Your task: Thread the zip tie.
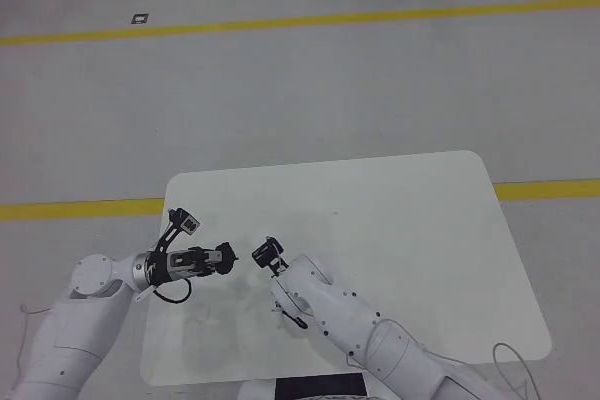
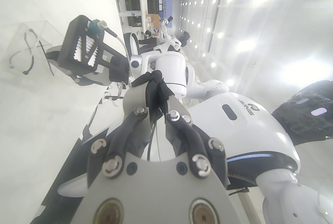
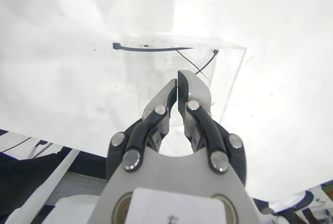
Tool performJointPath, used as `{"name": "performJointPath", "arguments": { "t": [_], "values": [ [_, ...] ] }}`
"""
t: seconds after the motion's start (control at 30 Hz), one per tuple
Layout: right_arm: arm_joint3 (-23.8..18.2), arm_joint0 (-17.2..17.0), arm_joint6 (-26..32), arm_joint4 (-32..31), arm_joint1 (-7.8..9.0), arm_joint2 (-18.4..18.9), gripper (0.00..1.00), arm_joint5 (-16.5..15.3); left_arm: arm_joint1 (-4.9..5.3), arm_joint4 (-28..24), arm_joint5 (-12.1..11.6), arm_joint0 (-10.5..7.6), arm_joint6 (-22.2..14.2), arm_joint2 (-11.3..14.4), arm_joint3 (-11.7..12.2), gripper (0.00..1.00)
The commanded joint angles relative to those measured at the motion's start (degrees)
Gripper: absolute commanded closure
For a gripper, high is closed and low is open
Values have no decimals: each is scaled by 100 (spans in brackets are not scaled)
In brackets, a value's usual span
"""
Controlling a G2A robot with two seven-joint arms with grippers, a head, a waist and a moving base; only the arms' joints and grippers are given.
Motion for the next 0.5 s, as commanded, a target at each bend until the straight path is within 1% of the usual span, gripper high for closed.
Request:
{"name": "performJointPath", "arguments": {
  "t": [0.0, 0.13, 0.23, 0.47],
  "values": [
    [12, -9, 25, -44, -13, -4, 80, 63, 0, 0, 0, 0, 0, 0, 0, 100],
    [126, 8, 25, -134, -49, -24, 80, 217, 0, 0, 0, 0, 0, 0, 0, 100],
    [256, 93, 25, -134, -68, -76, 80, 347, 0, 0, 0, 0, 0, 0, 0, 100],
    [492, 210, 25, -130, -131, -123, 80, 505, 0, 0, 0, 0, 0, 0, 0, 100]
  ]
}}
